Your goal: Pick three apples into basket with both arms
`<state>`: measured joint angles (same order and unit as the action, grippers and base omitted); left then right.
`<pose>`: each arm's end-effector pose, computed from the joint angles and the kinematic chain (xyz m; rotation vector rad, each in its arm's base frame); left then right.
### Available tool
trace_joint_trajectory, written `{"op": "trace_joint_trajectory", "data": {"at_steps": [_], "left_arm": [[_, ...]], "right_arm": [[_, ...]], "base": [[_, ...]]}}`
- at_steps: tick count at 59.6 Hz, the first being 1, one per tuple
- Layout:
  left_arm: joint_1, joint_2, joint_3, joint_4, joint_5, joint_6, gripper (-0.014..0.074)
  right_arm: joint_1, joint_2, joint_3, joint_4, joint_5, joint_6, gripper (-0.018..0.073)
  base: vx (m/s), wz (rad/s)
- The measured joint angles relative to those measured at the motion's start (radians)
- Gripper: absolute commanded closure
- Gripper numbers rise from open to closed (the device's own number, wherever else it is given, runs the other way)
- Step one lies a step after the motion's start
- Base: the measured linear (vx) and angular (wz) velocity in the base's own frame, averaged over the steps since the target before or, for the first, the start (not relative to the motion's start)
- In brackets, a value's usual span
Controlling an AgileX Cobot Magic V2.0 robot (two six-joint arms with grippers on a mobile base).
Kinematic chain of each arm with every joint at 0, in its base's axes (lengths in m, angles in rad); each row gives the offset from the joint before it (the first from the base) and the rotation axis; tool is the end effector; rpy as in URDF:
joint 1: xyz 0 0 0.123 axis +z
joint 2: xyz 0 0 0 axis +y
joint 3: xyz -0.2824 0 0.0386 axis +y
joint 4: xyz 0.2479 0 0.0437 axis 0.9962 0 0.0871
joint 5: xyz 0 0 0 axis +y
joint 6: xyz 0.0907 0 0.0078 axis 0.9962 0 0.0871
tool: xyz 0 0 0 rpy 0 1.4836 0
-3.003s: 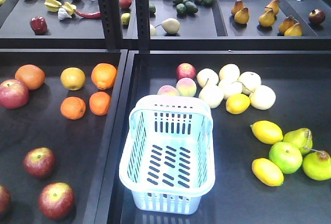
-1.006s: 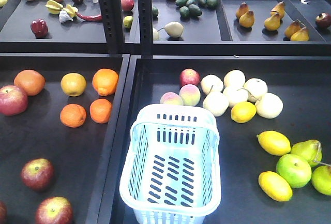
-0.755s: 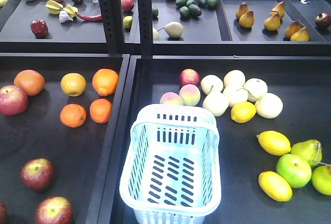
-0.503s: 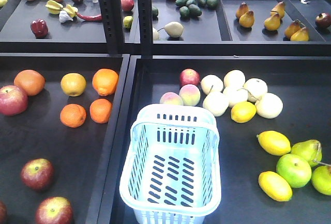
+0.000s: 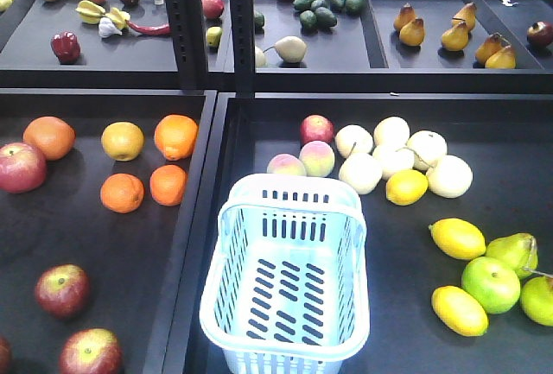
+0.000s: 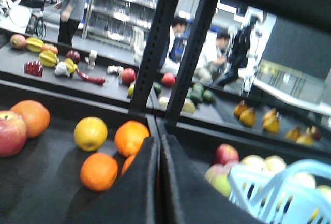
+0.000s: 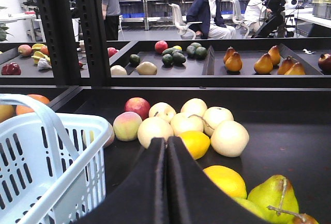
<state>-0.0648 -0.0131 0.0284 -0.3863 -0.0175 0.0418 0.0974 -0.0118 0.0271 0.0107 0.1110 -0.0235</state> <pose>0.0563 -0.0031 0.2057 -0.2131 1.4759 -0.3261 0.0564 0.0056 0.1945 -0.0897 1.6078 0.0664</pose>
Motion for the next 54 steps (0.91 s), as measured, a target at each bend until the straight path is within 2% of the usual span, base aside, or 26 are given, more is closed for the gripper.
{"op": "trace_joint_trajectory", "data": {"at_steps": [17,22,29,40,54], "left_arm": [[0.0,0.0,0.0,-0.043,-0.141,-0.003,0.0602],[0.0,0.0,-0.017,-0.044,-0.147,-0.035,0.0602],[0.0,0.0,-0.087,-0.044,-0.108,-0.058,0.0602],[0.0,0.016,-0.284,-0.043,-0.052,-0.057,0.0602],[0.0,0.255,-0.54,-0.041,0.118,-0.055,0.0602]], "right_arm": [[0.0,0.0,0.0,0.0,0.0,0.0,0.0567],[0.0,0.0,0.0,0.0,0.0,0.0,0.0567],[0.0,0.0,0.0,0.0,0.0,0.0,0.0567],[0.0,0.0,0.0,0.0,0.0,0.0,0.0567],[0.0,0.0,0.0,0.0,0.0,0.0,0.0567]], "base": [[0.0,0.0],[0.0,0.0],[0.0,0.0],[0.0,0.0],[0.0,0.0]]}}
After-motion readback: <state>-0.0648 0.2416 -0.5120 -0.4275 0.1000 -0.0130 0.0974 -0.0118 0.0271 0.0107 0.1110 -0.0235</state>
